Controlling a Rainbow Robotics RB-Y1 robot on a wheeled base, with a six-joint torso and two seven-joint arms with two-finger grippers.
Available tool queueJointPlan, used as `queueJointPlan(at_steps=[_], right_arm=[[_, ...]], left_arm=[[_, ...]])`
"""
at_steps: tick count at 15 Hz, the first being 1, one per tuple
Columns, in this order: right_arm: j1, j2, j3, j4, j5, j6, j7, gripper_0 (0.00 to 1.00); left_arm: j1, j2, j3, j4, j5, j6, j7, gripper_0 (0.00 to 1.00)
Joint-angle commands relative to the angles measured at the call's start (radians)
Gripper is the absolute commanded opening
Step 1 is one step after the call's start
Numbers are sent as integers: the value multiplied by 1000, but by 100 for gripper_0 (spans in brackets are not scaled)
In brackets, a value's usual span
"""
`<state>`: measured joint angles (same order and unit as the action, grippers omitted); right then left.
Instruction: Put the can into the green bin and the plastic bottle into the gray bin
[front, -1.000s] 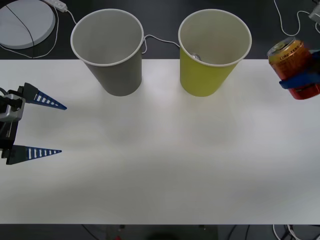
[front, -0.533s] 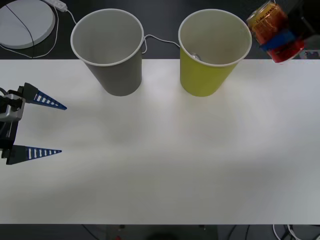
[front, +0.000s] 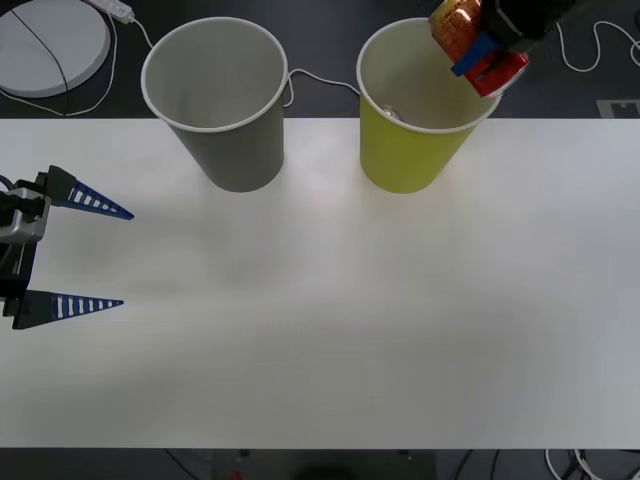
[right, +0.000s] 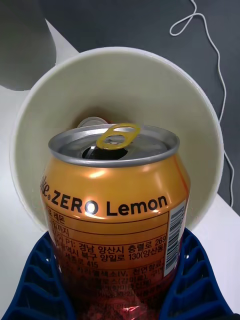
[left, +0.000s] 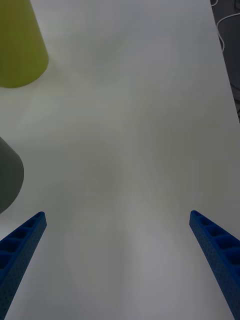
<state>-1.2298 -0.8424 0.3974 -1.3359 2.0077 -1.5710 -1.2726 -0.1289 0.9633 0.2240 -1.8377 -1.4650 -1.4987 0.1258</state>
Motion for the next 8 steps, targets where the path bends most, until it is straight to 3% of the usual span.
queueJointPlan(at_steps=[1, 7, 8], right_arm=[[-36, 68, 0, 80, 45, 6, 24, 0], [-71, 105, 0, 139, 101, 29, 73, 0], [-71, 105, 0, 139, 101, 31, 84, 12]], left_arm=[[0, 0, 0, 0, 0, 0, 0, 100], [0, 0, 0, 0, 0, 0, 0, 100], [0, 0, 0, 0, 0, 0, 0, 100]])
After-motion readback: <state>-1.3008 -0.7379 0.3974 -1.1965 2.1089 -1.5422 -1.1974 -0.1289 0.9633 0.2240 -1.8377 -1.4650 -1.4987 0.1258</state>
